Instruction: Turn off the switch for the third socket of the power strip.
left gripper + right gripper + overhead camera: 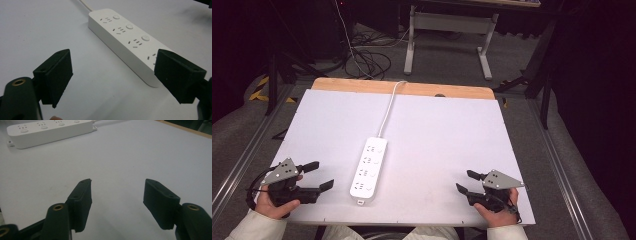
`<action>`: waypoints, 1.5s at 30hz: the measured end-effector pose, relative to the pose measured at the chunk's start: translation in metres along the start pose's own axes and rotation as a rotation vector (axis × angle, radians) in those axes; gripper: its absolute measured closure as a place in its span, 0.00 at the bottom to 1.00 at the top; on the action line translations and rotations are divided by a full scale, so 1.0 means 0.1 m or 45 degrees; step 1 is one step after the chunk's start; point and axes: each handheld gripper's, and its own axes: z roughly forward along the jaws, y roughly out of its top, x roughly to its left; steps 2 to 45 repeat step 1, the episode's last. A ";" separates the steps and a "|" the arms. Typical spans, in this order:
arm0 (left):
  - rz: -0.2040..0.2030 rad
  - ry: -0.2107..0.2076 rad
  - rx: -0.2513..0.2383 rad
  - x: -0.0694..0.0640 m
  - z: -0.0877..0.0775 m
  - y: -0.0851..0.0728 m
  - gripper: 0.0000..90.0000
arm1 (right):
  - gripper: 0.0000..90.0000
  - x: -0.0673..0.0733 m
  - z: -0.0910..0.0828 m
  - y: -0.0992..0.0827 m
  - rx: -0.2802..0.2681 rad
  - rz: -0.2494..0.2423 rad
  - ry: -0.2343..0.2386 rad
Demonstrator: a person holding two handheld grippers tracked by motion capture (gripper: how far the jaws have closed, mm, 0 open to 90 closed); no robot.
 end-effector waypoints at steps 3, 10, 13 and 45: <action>-0.001 0.000 -0.001 0.00 0.00 0.00 0.17 | 0.45 0.00 0.00 0.00 -0.001 -0.001 0.000; -0.001 0.000 -0.001 0.00 0.00 0.00 0.17 | 0.45 0.00 0.00 0.00 -0.001 -0.001 0.000; -0.001 0.000 -0.001 0.00 0.00 0.00 0.17 | 0.45 0.00 0.00 0.00 -0.001 -0.001 0.000; -0.001 0.000 -0.001 0.00 0.00 0.00 0.17 | 0.45 0.00 0.00 0.00 -0.001 -0.001 0.000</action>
